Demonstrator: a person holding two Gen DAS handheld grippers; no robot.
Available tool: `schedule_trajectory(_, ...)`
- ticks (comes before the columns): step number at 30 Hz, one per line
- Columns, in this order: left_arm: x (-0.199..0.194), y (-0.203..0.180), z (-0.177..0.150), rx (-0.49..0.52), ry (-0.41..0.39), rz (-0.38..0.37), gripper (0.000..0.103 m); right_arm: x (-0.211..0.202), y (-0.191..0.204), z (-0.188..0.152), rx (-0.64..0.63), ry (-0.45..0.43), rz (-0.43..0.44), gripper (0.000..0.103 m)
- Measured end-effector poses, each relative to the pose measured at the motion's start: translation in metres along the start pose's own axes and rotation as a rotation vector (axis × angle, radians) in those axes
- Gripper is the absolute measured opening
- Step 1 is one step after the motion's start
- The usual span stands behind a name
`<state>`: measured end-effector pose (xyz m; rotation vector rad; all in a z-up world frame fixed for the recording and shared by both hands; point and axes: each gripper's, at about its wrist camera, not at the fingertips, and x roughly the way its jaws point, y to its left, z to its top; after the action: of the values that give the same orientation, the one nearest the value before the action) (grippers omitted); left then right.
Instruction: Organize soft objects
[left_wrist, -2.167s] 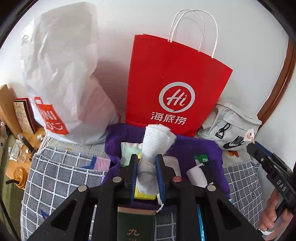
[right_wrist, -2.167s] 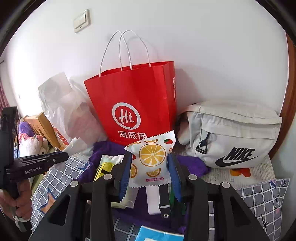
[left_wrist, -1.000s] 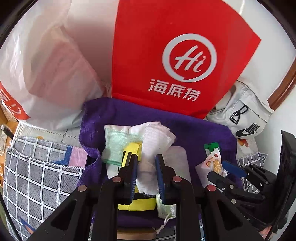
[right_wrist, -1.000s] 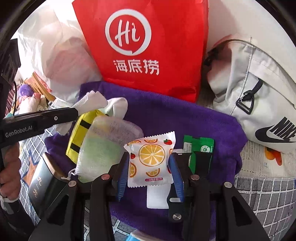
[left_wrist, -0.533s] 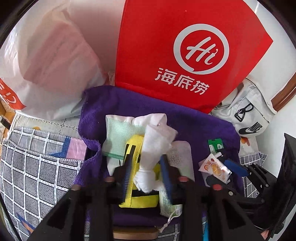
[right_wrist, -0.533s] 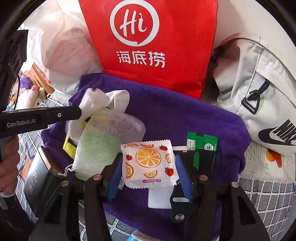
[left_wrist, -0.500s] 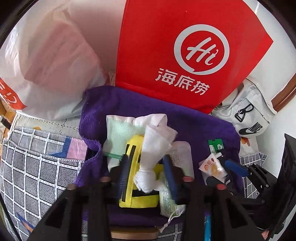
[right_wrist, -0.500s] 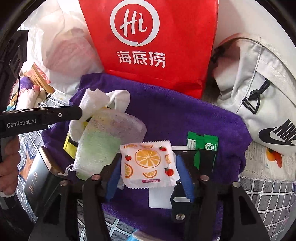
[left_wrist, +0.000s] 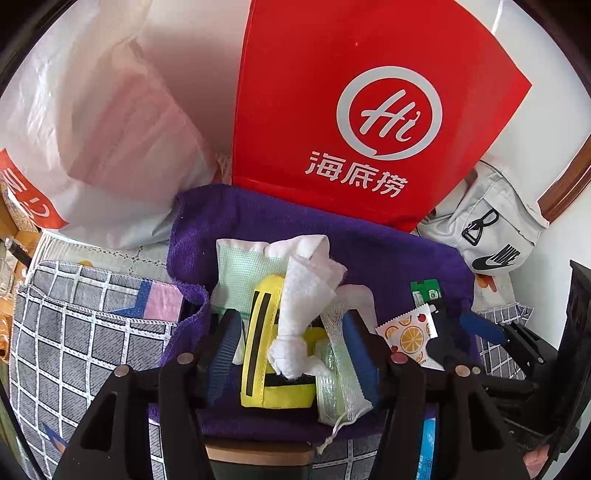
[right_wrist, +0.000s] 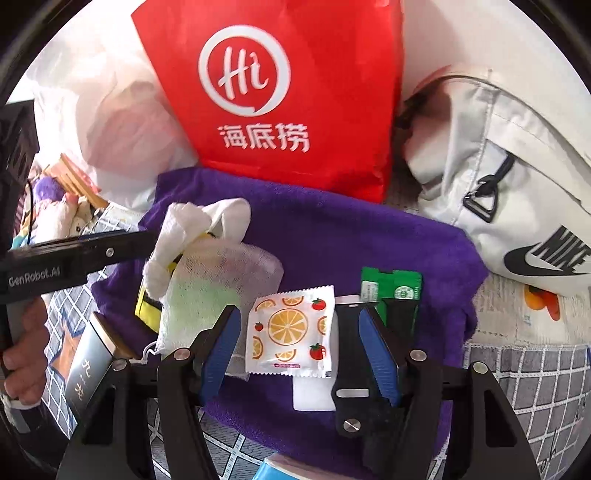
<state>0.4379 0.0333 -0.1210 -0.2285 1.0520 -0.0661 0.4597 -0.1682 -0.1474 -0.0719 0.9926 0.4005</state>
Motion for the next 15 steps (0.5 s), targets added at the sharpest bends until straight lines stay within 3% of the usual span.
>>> schedule_trajectory(10,-0.044,-0.013,-0.008,0.046,-0.100,0.049,0.070,-0.046,0.004,-0.003,0.053,-0.073,-0.026,0.066)
schedule_trajectory(15,-0.069,-0.027,-0.026,0.096,-0.085,0.050,0.072,-0.083,0.014,-0.019,0.063,-0.097,-0.072,0.066)
